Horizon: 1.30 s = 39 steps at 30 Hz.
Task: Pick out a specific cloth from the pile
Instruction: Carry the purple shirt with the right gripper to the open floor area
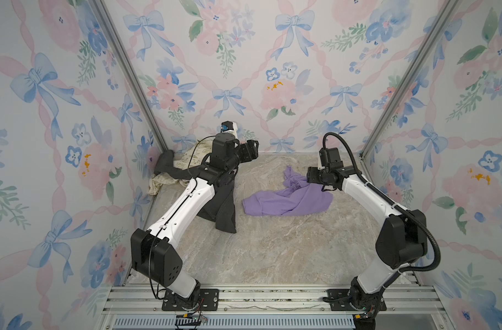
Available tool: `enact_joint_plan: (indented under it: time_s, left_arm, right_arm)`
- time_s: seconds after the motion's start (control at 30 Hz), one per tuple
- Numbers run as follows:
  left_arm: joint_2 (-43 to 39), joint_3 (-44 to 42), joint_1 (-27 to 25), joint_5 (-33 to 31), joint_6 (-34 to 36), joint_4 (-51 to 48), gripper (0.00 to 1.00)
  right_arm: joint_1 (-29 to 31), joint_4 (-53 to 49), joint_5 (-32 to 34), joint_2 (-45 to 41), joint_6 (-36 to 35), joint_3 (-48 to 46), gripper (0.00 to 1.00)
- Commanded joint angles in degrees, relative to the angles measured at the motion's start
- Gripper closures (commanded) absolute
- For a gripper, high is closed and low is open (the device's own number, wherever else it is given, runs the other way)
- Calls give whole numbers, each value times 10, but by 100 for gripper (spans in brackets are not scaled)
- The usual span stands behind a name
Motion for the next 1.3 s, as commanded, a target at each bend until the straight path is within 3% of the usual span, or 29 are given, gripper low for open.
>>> enact_joint_plan:
  time_s: [0.0, 0.27, 0.4, 0.53, 0.77, 0.87, 1.1, 1.27]
  left_arm:
    - [-18, -7, 3, 10, 22, -2, 18]
    - [-29, -19, 7, 10, 36, -1, 13]
    - [-39, -32, 13, 8, 41, 0, 13]
    - [-40, -39, 21, 5, 40, -1, 12]
    - [-13, -9, 31, 23, 38, 0, 12]
    - [0, 5, 32, 30, 39, 0, 11]
    - [8, 11, 32, 32, 39, 0, 9]
    - [5, 10, 35, 30, 43, 0, 8]
  right_arm:
    - [-5, -47, 7, 59, 23, 56, 33]
    - [-14, -116, 42, 175, 34, 145, 55]
    - [-29, -128, 53, 184, 39, 145, 77]
    - [-51, -113, 53, 166, 42, 158, 92]
    - [-90, -57, 58, 124, 30, 248, 97]
    - [-107, 15, 43, 100, 18, 274, 100]
    - [-125, 253, -65, 44, 0, 279, 100]
    - [-126, 294, -95, 31, -9, 292, 100]
